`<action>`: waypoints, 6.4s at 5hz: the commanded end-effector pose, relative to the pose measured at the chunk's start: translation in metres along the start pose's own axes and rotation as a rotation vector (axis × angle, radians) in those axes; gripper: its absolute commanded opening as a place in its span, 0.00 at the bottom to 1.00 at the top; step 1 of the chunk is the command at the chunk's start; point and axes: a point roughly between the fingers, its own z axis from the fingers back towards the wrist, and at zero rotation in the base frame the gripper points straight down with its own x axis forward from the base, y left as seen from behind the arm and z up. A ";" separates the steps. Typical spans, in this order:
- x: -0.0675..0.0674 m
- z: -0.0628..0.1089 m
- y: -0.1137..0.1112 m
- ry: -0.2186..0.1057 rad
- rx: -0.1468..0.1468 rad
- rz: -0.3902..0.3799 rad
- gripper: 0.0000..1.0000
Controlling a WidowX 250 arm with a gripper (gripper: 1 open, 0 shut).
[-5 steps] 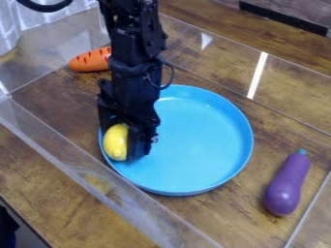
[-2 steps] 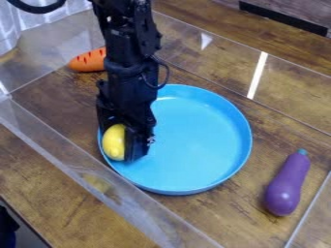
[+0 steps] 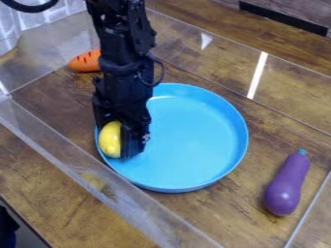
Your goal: Remove the lemon from the blue tray and put it on the table
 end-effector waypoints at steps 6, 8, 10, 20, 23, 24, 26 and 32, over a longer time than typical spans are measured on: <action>-0.002 0.020 0.007 -0.100 0.006 -0.022 0.00; -0.005 0.027 0.008 -0.101 0.009 -0.033 0.00; -0.008 0.033 0.011 -0.104 0.011 -0.043 0.00; -0.006 0.053 0.023 -0.177 0.018 -0.037 1.00; 0.000 0.057 0.027 -0.207 0.023 -0.026 1.00; 0.004 0.053 0.029 -0.214 0.025 -0.021 1.00; 0.011 0.037 0.032 -0.212 0.028 -0.014 1.00; 0.013 0.031 0.043 -0.224 0.050 0.011 0.00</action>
